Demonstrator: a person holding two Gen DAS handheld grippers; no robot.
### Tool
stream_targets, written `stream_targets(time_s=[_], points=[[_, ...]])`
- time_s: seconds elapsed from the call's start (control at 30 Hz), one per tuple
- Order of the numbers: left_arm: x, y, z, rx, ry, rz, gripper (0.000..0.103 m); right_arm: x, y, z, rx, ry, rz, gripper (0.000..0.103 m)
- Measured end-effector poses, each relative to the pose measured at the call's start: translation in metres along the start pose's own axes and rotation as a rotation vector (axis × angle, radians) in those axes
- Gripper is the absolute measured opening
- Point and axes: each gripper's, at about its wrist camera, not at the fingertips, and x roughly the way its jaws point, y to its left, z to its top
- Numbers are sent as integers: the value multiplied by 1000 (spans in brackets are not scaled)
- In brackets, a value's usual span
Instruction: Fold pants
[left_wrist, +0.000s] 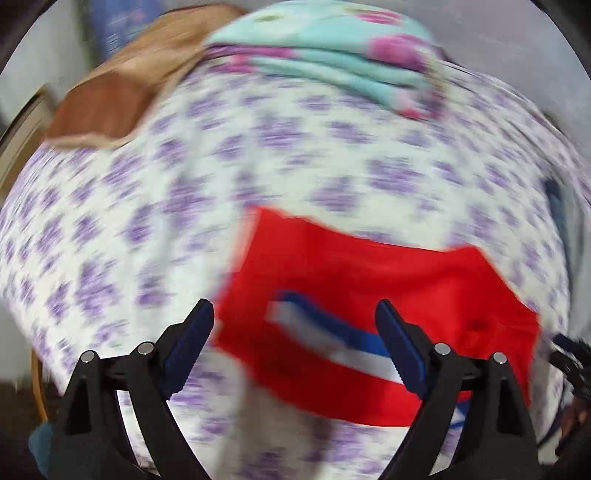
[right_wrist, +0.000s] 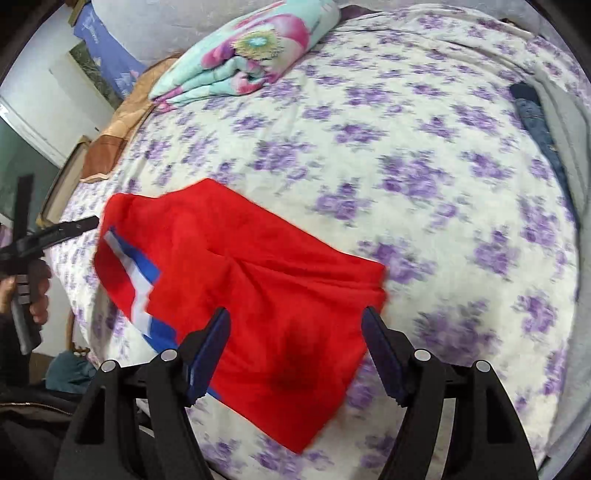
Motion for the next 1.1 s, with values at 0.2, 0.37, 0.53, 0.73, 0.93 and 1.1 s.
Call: stream_targets(time_s=[0.2, 0.37, 0.53, 0.73, 0.93, 1.1], points=[[39, 3, -9, 46, 42, 162, 87, 55, 25, 15, 31, 60, 111, 45], [60, 16, -6, 41, 108, 170, 99, 78, 5, 15, 109, 120, 74, 35], [36, 22, 4, 57, 76, 124, 98, 47, 19, 33, 70, 40, 71, 49], [54, 2, 6, 174, 76, 248, 98, 101, 37, 69, 70, 84, 107, 49], [54, 36, 11, 6, 120, 87, 98, 97, 46, 75, 30, 65, -39, 59], [34, 36, 20, -19, 91, 27, 97, 83, 105, 84, -172, 17, 18, 62]])
